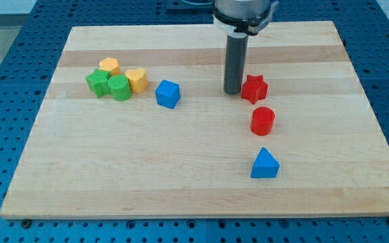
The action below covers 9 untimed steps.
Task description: Place the blue cube on top of the red star
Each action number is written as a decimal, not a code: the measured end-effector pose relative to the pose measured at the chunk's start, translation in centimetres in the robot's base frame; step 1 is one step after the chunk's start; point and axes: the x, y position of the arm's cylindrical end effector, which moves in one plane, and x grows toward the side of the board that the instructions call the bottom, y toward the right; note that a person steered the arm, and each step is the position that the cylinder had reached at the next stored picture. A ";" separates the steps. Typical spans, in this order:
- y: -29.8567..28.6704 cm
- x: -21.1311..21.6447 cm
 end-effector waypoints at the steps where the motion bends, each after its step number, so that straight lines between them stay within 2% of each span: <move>1: -1.1 3.7; 2: -6.6 6.0; 3: -11.6 5.4; 5: -7.6 -3.0; 6: -10.7 -5.4; 7: -12.1 -5.9; 8: -8.2 -7.3; 9: -9.9 -10.6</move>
